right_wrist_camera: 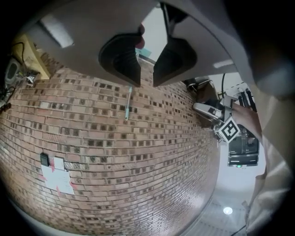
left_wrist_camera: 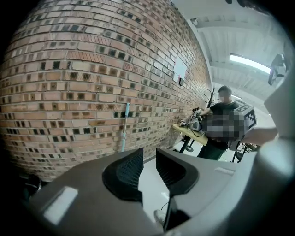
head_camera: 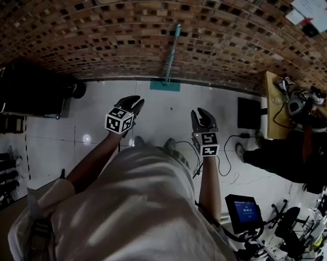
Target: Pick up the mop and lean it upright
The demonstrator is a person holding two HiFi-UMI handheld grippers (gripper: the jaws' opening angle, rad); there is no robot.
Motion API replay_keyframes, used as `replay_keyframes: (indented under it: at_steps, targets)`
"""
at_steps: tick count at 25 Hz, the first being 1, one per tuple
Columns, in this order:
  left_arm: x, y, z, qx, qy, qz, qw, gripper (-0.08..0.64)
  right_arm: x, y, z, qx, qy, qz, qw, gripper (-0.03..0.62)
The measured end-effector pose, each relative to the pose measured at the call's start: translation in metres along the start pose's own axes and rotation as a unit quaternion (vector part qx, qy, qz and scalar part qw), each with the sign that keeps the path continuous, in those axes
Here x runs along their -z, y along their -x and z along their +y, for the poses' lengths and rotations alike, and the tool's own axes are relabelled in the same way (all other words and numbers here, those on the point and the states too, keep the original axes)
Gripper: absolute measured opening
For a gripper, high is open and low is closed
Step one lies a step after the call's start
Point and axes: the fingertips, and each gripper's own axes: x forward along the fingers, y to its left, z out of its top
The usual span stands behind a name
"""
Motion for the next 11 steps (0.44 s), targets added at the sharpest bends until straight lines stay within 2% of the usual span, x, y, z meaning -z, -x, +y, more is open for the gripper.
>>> replay_keyframes:
  at_steps: [2, 5, 11]
  targets:
    - [0.001, -0.003, -0.003, 0.008, -0.003, 0.002, 1.0000, 0.105, 0.004, 0.003, -0.001, 0.001, -0.023, -0.004, 1.000, 0.080]
    - [0.002, -0.006, -0.006, 0.016, -0.005, 0.005, 0.9998, 0.106, 0.017, 0.008, -0.009, 0.010, -0.082, -0.007, 0.997, 0.080]
    - [0.013, 0.008, 0.007, 0.010, -0.005, 0.023, 0.9997, 0.106, 0.034, 0.020, -0.002, 0.022, -0.104, 0.009, 0.994, 0.080]
